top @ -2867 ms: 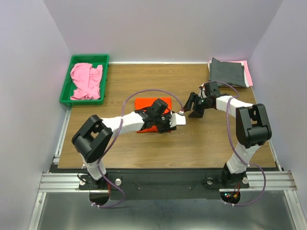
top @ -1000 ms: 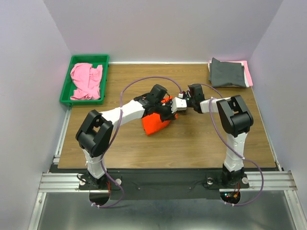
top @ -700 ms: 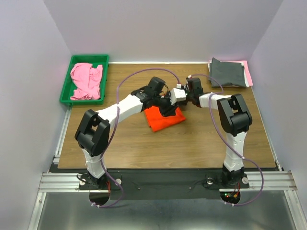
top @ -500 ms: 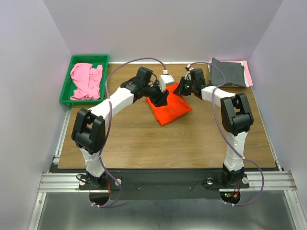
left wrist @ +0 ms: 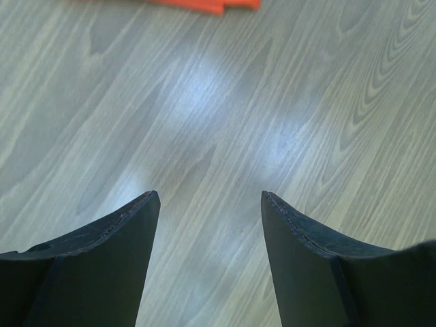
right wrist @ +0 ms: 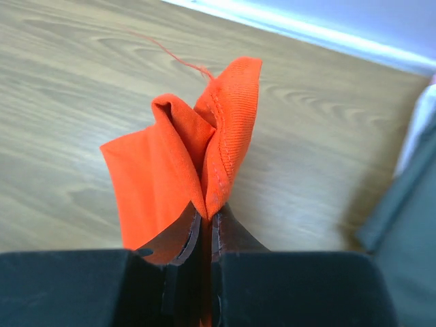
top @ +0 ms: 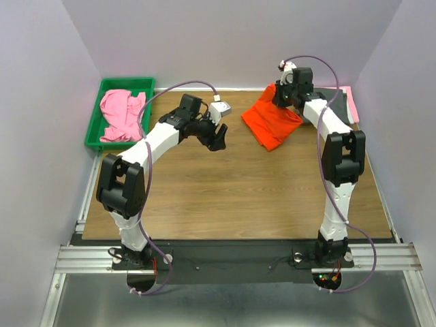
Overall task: Fold and stack the t-shirts
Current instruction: Neatly place the folded tshirt to the corner
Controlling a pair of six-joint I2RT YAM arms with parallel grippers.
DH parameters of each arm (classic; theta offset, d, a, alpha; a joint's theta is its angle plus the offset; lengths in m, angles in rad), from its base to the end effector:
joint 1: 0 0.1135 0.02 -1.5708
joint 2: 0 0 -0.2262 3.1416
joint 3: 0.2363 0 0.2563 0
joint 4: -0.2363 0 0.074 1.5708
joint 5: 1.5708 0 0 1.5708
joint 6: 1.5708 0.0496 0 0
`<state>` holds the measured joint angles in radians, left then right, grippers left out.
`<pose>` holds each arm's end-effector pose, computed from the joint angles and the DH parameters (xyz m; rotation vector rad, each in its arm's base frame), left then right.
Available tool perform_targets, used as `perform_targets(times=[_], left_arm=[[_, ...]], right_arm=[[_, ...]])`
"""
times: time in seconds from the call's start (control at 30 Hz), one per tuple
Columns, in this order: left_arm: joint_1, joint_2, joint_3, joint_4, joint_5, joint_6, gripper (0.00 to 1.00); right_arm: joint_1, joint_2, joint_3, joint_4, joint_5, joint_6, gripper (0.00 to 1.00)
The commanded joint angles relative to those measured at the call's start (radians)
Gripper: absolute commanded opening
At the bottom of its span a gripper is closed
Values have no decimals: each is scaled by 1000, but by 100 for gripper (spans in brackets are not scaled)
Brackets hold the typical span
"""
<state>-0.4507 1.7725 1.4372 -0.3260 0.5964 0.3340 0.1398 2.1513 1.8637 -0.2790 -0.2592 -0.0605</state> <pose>0.3580 -0.2042 0.2391 1.1303 1.8792 -0.7273 0.4962 0.0827 0.2240 -0.3642 2.1019 0.3234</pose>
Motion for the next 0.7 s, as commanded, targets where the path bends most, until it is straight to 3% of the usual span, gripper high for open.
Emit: perform_targets(times=[0.0, 0.5, 0.67], left_arm=[[12, -84, -37, 53, 5, -26, 73], [37, -107, -103, 90, 9, -4, 73], [38, -85, -87, 84, 42, 0, 78]], right_arm=[[-12, 22, 106, -46, 78, -122, 1], [-66, 55, 279, -78, 144, -165, 1], [-83, 51, 301, -88, 149, -191, 1]])
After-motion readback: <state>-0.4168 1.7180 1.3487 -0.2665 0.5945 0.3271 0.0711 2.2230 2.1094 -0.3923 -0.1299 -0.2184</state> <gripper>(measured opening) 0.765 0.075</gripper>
